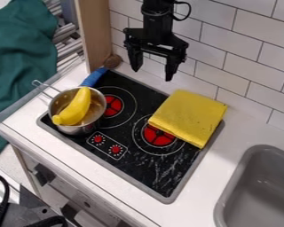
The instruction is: Moved the spoon to the right side of the burner
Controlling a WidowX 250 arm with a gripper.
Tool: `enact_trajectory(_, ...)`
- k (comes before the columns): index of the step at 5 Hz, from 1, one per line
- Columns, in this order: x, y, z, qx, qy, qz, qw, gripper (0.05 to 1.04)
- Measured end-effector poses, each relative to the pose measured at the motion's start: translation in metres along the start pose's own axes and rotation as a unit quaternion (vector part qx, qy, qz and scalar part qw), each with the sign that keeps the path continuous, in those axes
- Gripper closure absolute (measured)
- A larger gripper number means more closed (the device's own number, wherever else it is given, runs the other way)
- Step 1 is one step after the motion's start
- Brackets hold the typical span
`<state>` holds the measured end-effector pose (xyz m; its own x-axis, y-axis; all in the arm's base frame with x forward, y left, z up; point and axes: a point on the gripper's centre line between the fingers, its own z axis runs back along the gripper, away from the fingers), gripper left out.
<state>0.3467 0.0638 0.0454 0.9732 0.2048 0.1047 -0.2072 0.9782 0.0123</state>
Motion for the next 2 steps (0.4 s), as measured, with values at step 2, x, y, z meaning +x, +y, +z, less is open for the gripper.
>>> enact_trajectory(2,-0.005,0.016,-0.014,-0.001,0.022,-0.008,0.9997,0.079)
